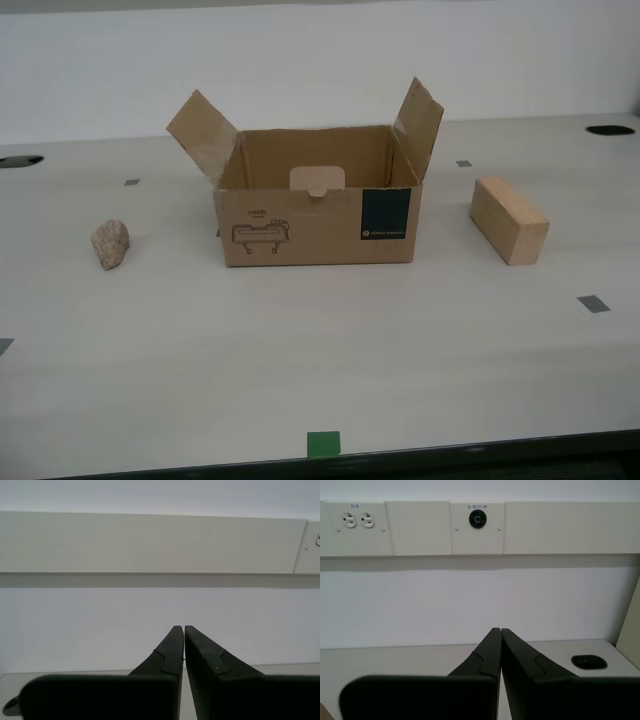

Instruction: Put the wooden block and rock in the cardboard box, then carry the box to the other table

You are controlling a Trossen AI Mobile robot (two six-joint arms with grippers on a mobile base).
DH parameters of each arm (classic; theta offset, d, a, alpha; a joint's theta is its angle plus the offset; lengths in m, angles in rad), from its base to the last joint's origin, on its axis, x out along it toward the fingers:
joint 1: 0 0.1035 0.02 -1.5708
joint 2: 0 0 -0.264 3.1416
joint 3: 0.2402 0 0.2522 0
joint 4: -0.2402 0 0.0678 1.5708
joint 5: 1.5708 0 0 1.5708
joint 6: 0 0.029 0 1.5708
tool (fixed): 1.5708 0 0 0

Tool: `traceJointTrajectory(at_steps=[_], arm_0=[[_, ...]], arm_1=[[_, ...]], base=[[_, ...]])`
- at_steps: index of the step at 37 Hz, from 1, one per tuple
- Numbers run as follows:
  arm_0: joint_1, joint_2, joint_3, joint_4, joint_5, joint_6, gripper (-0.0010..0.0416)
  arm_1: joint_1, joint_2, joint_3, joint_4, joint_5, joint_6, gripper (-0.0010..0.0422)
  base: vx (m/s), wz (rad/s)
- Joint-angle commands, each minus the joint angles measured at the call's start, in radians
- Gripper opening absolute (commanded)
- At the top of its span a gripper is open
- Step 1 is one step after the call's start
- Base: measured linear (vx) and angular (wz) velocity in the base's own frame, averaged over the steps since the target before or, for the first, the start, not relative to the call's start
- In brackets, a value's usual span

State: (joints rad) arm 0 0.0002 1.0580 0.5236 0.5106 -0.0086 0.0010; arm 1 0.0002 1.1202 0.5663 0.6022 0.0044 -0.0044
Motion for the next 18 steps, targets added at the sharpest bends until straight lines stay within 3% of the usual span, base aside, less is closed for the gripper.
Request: traceJointTrajectory(at_steps=[1,6,11,15,18], arm_0=[[0.001,0.000,0.001,0.003,0.003,0.002,0.0000],[0.001,0.000,0.001,0.003,0.003,0.002,0.0000],[0.001,0.000,0.001,0.003,0.002,0.002,0.0001],[0.001,0.000,0.001,0.003,0.002,0.003,0.0001],[0.001,0.000,0.001,0.003,0.002,0.018,0.0003]], arm_1=[[0.000,0.000,0.000,0.006,0.003,0.002,0.0000],[0.000,0.000,0.000,0.006,0.003,-0.002,0.0000],[0.000,0.000,0.000,0.006,0.010,-0.032,0.0000],[0.000,0.000,0.000,0.006,0.025,-0.089,0.0000],[0.000,0.000,0.000,0.006,0.035,-0.095,0.0000]], base=[[0.000,0.000],[0.000,0.000],[0.000,0.000],[0.000,0.000],[0.000,0.000]])
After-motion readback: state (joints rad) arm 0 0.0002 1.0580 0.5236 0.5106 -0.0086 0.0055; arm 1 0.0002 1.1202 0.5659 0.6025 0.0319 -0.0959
